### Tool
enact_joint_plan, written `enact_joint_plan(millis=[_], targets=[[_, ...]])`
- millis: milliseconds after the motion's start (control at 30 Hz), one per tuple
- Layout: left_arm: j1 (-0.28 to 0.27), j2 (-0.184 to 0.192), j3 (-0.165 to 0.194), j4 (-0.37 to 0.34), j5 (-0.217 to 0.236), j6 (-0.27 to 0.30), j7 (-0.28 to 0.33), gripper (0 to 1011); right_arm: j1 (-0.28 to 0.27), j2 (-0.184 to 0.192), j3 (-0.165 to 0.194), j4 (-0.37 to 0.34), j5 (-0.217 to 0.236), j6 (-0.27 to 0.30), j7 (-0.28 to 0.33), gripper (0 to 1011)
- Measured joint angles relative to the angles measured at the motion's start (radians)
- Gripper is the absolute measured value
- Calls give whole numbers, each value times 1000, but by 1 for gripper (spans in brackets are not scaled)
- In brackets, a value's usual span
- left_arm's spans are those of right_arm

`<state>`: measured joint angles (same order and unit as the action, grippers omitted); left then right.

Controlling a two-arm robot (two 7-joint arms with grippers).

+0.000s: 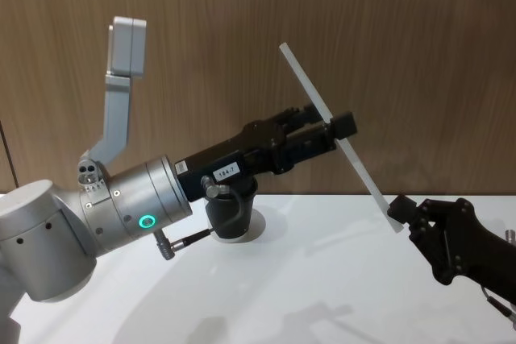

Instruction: Pick up the straw with one hand, pass it to the other hand, and insert it into the cup.

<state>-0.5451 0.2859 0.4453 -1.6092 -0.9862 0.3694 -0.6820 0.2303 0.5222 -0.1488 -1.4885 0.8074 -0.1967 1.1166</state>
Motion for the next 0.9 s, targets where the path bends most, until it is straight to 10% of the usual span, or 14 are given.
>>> enact_joint_plan(millis=[900], targets=[[-7, -4, 7, 10, 2, -5, 3, 51, 0, 0, 0, 0, 0, 0, 0, 0]])
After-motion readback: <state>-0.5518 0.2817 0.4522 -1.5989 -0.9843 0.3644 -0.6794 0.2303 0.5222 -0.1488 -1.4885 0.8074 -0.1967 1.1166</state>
